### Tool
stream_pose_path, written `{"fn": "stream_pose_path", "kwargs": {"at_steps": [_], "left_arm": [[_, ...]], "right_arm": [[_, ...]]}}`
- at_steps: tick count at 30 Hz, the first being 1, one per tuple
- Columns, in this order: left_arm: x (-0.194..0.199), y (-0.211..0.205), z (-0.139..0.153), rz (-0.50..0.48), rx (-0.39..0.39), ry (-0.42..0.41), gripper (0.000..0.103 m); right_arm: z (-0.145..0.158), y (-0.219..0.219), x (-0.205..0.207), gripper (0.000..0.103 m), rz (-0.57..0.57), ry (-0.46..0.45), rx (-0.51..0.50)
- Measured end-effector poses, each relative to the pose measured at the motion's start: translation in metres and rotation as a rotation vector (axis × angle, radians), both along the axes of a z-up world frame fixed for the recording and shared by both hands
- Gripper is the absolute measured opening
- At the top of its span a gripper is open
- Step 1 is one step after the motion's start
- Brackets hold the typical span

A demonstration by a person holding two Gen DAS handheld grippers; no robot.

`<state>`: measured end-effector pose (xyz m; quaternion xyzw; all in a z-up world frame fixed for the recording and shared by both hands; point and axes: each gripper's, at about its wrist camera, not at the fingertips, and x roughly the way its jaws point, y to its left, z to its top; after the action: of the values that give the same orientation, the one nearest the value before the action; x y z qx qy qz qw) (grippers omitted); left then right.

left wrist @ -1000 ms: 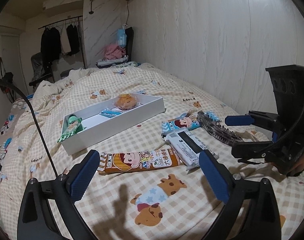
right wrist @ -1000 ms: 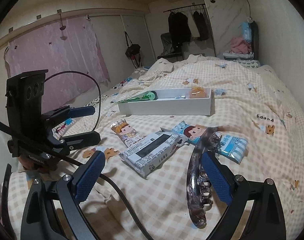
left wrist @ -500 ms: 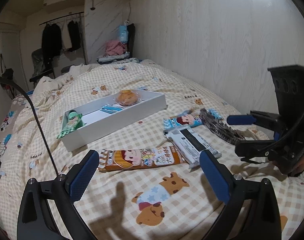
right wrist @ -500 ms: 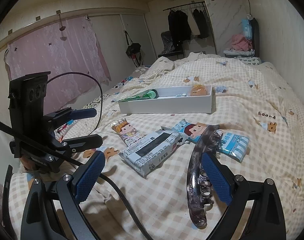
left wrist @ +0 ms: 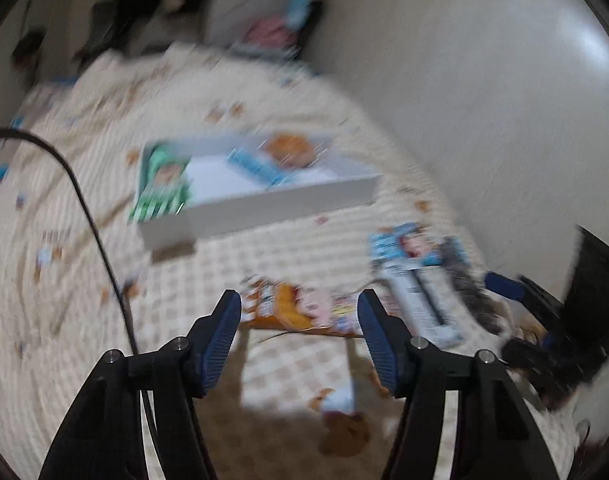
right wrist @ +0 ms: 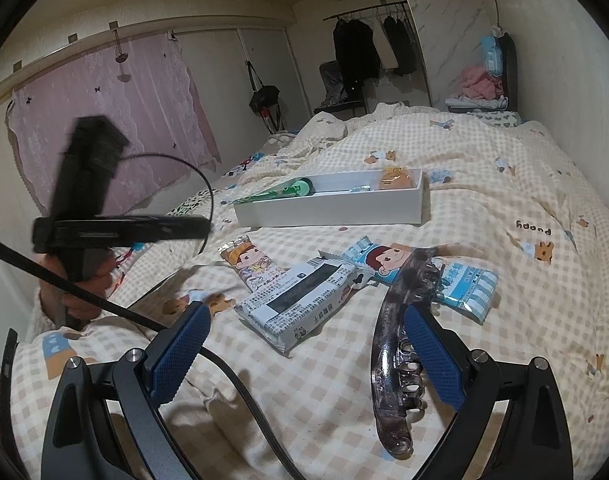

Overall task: Organize objects
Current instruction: 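Withdraw both grippers and move the left gripper toward the orange snack stick, then grasp the orange-and-brown cartoon snack stick with the left gripper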

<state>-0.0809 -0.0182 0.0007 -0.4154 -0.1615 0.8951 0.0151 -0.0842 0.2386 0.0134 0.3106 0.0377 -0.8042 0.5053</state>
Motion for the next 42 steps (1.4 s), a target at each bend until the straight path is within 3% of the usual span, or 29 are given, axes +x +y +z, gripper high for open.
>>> {"fn": "stream_pose_path", "kwargs": {"at_steps": [3, 7, 8, 11, 16, 18, 23, 25, 27, 28, 33, 35, 42], "left_arm": [[-0.010, -0.011, -0.015, 0.062, 0.029, -0.060, 0.065], [-0.010, -0.016, -0.024, 0.049, 0.110, -0.066, 0.064], [-0.009, -0.017, -0.024, 0.043, 0.123, -0.060, 0.050], [0.000, -0.019, -0.026, 0.019, 0.172, -0.028, 0.029], [0.004, -0.026, -0.033, 0.030, 0.251, -0.020, 0.027], [-0.001, -0.025, -0.037, 0.033, 0.248, -0.057, 0.030], [-0.006, -0.013, -0.041, -0.015, 0.222, -0.069, 0.055], [-0.008, -0.005, -0.042, -0.028, 0.183, -0.067, 0.056], [-0.009, -0.003, -0.042, -0.025, 0.163, -0.069, 0.047], [-0.007, -0.005, -0.041, -0.013, 0.154, -0.069, 0.033], [0.003, -0.021, -0.036, 0.016, 0.219, -0.017, 0.017], [0.009, -0.025, -0.028, 0.034, 0.205, 0.005, 0.010], [0.033, -0.027, 0.011, 0.041, 0.088, 0.129, 0.010]], "right_arm": [[-0.001, -0.001, -0.001, 0.098, 0.000, -0.006, 0.002], [-0.001, -0.001, -0.001, 0.098, 0.001, -0.007, 0.004], [-0.001, 0.000, -0.002, 0.098, 0.002, -0.009, 0.004], [-0.002, 0.000, -0.002, 0.098, 0.007, -0.017, 0.005], [-0.002, -0.002, -0.002, 0.098, 0.009, -0.018, 0.008], [-0.003, -0.002, -0.003, 0.098, 0.010, -0.018, 0.008], [-0.003, -0.002, -0.004, 0.098, 0.016, -0.025, 0.006], [-0.004, -0.003, -0.004, 0.098, 0.019, -0.026, 0.006], [-0.003, -0.003, -0.004, 0.098, 0.019, -0.027, 0.006], [-0.003, -0.003, -0.004, 0.098, 0.020, -0.029, 0.005], [-0.004, -0.003, -0.005, 0.098, 0.022, -0.031, 0.004], [-0.004, -0.003, -0.006, 0.098, 0.023, -0.032, 0.003], [-0.005, -0.004, -0.006, 0.098, 0.023, -0.034, 0.003]]}}
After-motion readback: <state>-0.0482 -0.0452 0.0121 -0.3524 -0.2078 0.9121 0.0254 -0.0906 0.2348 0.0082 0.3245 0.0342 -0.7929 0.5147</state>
